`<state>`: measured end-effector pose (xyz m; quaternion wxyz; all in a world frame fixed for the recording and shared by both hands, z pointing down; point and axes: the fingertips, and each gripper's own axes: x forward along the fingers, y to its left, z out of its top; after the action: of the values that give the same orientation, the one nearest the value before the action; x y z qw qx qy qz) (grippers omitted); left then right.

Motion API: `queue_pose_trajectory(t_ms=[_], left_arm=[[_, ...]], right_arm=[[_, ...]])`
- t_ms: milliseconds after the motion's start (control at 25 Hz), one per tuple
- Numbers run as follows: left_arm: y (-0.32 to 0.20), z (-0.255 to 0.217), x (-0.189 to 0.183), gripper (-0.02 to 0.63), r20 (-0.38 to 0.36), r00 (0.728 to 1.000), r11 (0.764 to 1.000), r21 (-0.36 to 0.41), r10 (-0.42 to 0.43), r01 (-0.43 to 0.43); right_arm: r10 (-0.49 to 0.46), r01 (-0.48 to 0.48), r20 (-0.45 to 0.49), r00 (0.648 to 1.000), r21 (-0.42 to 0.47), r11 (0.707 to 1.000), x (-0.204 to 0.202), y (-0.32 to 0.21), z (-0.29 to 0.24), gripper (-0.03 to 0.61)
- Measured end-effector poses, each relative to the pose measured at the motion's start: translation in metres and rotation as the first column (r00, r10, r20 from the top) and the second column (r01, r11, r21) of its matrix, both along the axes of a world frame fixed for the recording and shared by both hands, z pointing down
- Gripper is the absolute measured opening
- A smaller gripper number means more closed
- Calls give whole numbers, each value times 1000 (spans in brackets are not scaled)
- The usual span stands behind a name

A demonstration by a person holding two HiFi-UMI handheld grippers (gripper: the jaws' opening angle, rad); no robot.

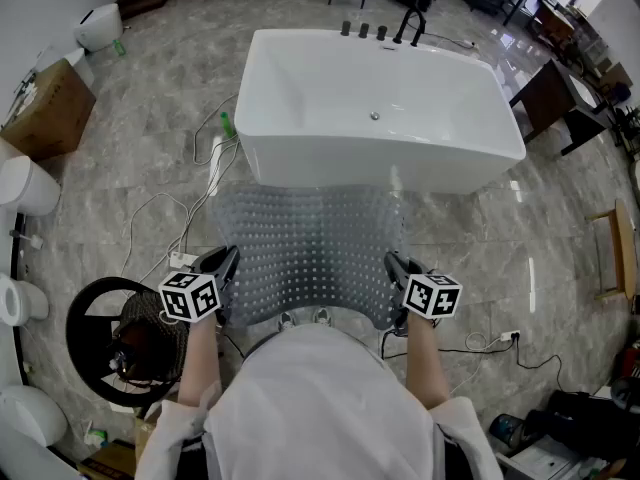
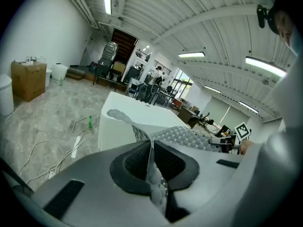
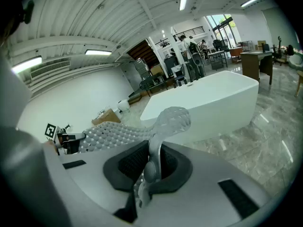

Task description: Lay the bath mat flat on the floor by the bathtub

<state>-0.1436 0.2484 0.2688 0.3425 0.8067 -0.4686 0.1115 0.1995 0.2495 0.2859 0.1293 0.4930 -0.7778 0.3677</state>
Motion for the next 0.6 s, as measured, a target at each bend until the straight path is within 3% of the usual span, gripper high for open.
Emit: queue_pose_trajectory(t_ms=[600], left_arm=[[-3, -1, 9, 44, 4, 1000, 1000, 5, 19, -19]], right_arm=[[-49, 49, 16, 999, 4, 999, -11, -3, -3, 41]])
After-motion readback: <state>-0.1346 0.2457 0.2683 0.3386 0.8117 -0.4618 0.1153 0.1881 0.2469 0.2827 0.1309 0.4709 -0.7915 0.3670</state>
